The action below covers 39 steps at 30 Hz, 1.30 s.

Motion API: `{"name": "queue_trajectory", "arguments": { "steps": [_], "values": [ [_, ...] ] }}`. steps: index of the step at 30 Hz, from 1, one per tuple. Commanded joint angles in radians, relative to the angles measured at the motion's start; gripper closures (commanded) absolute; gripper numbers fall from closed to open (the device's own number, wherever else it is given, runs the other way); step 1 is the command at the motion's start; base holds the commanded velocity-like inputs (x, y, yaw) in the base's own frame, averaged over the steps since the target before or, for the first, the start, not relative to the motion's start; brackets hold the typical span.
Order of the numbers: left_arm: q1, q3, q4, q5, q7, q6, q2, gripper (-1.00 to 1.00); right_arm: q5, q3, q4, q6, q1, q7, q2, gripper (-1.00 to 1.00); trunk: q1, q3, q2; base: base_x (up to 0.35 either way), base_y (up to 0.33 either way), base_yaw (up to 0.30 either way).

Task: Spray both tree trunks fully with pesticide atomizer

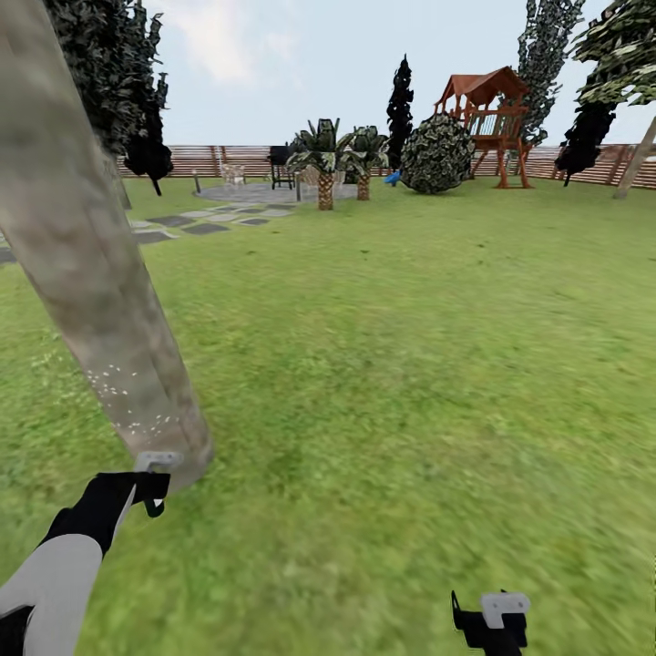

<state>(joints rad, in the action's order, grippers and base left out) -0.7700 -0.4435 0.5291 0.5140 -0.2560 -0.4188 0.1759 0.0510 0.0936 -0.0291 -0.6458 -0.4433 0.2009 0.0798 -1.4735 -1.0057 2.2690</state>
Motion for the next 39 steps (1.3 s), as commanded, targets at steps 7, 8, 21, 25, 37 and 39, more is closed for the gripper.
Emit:
{"name": "queue_trajectory", "arguments": {
  "steps": [7,8,21,25,37,39],
  "values": [
    [0.000,0.000,0.004,-0.002,0.001,0.001,-0.001,1.00,0.001,0.000,0.000,0.000,0.000,0.000,-0.003,-1.00,0.000,0.000,0.000,0.061,-0.259,0.060],
    [0.000,-0.001,0.005,-0.002,0.000,0.002,-0.001,1.00,0.001,0.000,0.000,0.000,0.000,0.000,-0.003,-1.00,0.000,0.000,0.000,0.003,-0.271,0.250],
    [0.000,-0.004,0.007,-0.006,0.001,0.002,-0.001,1.00,0.001,0.001,0.000,0.000,0.000,-0.001,-0.005,-1.00,0.000,0.000,0.000,0.000,-0.272,0.277],
    [0.000,-0.004,0.006,-0.005,0.000,0.002,-0.001,1.00,0.001,0.001,0.000,0.000,0.000,-0.001,-0.005,-1.00,0.000,0.000,0.000,0.001,-0.272,0.111],
    [0.000,-0.007,0.003,-0.010,-0.001,0.002,-0.004,1.00,0.001,0.001,0.000,0.000,0.000,-0.001,-0.005,-1.00,0.000,0.000,0.000,0.107,-0.264,0.097],
    [0.000,-0.010,0.002,-0.012,0.000,0.006,-0.006,1.00,0.001,0.001,0.000,0.000,0.000,0.000,-0.005,-1.00,0.000,0.000,0.000,0.081,-0.082,0.273]
  ]
}}
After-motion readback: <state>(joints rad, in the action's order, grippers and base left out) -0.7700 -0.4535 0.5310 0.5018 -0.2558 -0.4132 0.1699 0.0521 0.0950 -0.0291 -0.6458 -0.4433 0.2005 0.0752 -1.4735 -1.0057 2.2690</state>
